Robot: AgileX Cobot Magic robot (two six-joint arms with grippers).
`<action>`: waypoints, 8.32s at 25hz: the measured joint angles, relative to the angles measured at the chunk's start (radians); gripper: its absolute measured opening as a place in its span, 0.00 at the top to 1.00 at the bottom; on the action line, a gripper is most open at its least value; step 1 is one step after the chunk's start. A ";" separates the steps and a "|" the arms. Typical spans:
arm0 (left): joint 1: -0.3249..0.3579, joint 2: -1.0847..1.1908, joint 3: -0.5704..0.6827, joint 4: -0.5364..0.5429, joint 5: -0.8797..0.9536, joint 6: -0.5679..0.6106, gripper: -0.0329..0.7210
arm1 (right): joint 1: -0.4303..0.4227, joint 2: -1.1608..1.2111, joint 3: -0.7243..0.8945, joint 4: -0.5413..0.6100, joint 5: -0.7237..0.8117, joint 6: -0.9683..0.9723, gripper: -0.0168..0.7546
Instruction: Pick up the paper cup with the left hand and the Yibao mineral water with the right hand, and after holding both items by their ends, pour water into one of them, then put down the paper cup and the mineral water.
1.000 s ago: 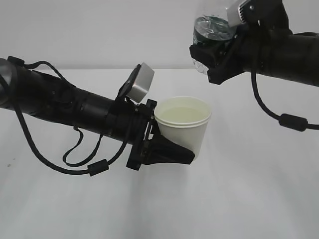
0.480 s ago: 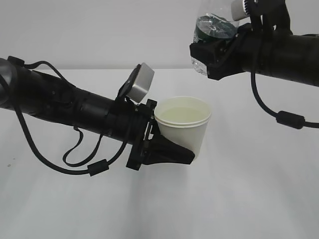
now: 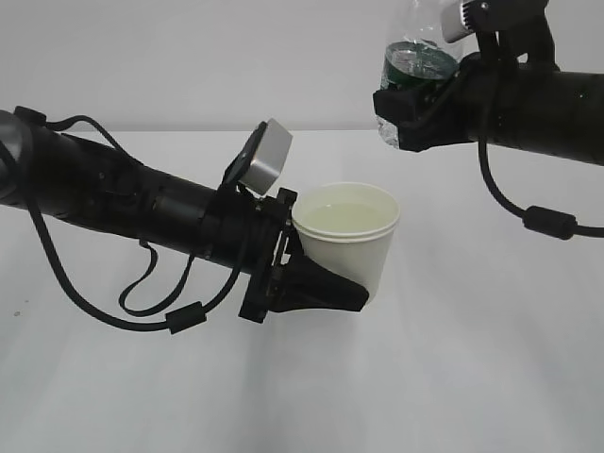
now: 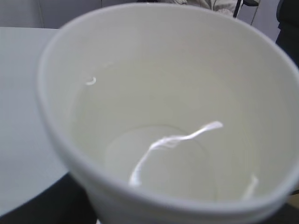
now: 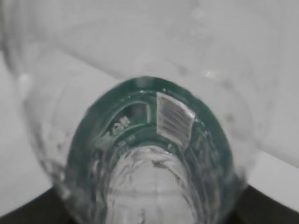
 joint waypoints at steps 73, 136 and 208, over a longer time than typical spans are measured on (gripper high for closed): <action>0.000 0.000 0.000 -0.005 0.000 0.000 0.39 | -0.204 0.154 0.233 0.846 -0.264 -0.646 0.48; 0.187 0.000 0.000 -0.432 0.148 0.148 0.39 | -0.204 0.262 0.233 0.820 -0.346 -0.662 0.48; 0.456 0.002 0.002 -0.979 0.554 0.431 0.40 | -0.204 0.262 0.233 0.817 -0.346 -0.670 0.48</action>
